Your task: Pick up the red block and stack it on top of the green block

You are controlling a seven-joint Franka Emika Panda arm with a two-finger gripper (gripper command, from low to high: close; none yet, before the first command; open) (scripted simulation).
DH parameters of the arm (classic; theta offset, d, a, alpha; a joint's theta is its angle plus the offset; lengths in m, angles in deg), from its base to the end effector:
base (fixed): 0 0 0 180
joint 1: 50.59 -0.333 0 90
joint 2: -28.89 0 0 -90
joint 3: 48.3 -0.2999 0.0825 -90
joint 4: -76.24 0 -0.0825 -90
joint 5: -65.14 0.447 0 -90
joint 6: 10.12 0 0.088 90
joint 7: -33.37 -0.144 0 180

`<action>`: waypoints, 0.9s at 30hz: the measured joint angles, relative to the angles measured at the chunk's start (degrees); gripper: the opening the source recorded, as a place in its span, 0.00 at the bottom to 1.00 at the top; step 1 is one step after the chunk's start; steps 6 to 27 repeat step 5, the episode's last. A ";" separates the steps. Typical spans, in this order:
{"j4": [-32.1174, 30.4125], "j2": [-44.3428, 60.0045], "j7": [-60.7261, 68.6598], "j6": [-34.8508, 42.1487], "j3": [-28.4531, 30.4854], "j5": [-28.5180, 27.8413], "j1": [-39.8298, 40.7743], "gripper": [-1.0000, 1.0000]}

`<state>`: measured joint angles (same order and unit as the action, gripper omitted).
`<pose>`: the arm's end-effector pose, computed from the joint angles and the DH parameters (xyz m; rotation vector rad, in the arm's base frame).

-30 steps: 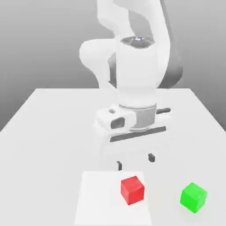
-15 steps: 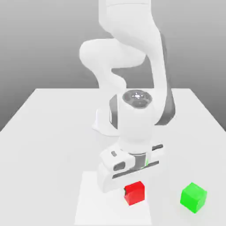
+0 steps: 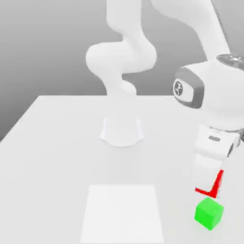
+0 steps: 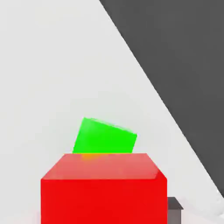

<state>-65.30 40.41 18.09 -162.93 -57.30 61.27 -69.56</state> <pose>0.4428 0.2423 0.1062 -3.1112 -0.4360 0.0017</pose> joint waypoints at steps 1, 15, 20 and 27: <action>0.19 1.99 -0.45 -1.78 0.41 -0.77 -0.38 0.00; 0.33 3.93 -0.94 -3.55 0.87 -1.52 -0.76 1.00; 0.33 3.93 -0.94 -3.55 0.87 -1.52 -0.76 1.00; 0.33 3.93 -0.94 -3.55 0.87 -1.52 -0.76 1.00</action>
